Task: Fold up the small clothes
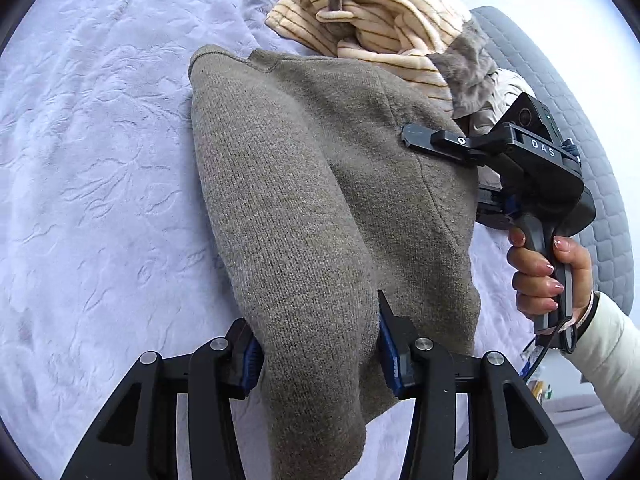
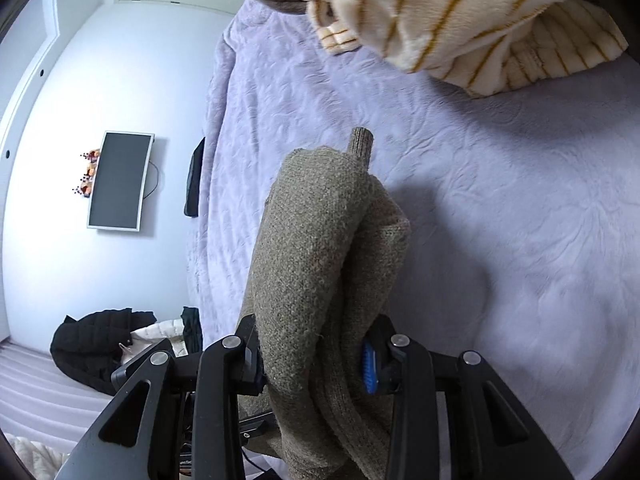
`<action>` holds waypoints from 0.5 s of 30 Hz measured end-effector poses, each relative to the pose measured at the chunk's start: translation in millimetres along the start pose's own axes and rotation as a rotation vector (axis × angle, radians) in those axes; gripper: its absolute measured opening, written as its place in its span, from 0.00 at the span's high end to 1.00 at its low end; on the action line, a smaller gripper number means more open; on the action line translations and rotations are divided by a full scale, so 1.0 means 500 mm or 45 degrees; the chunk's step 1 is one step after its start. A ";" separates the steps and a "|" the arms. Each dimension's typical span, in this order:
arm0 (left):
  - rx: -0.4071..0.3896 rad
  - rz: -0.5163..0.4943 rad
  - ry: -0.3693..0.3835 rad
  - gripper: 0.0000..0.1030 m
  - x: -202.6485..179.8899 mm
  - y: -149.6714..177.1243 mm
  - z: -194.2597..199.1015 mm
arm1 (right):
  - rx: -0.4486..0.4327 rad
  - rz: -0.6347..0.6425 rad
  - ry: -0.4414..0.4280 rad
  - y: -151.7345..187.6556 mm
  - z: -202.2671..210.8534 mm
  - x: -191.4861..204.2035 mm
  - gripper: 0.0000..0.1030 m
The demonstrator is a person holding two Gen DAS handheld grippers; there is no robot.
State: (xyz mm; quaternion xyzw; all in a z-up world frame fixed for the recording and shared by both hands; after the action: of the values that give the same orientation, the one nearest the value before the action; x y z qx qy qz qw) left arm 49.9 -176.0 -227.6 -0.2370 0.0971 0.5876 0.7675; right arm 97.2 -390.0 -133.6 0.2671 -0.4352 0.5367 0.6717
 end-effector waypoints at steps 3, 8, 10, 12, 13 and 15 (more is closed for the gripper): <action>-0.010 -0.020 -0.020 0.53 0.024 0.026 0.041 | 0.003 0.004 -0.022 0.032 0.004 0.029 0.63; -0.006 -0.021 -0.064 0.53 0.047 0.088 0.117 | 0.023 -0.004 -0.064 0.111 -0.018 0.075 0.64; 0.010 -0.008 -0.094 0.53 0.065 0.124 0.139 | 0.046 -0.006 -0.078 0.147 -0.046 0.092 0.64; 0.026 0.005 -0.127 0.53 0.087 0.159 0.153 | 0.079 -0.002 -0.081 0.182 -0.077 0.100 0.64; 0.036 0.014 -0.143 0.53 0.103 0.178 0.155 | 0.095 -0.002 -0.081 0.202 -0.091 0.102 0.64; 0.053 0.045 -0.180 0.52 0.137 0.210 0.154 | 0.129 -0.016 -0.081 0.233 -0.125 0.098 0.64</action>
State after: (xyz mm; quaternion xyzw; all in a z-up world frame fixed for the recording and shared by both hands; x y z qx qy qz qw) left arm -39.8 -59.8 -216.1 -0.1771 0.0588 0.6142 0.7668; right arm 6.8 -281.5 -133.7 0.3203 -0.4268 0.5450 0.6467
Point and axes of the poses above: each gripper's, at about its wrist camera, not at the fingertips, and z roughly against the way its jaws point, x to its left, y to its underside, the point moved 7 cm from there along -z, roughly the way its jaws point, and after that the axes turned 8 degrees about -y, right-handed, at the moved point
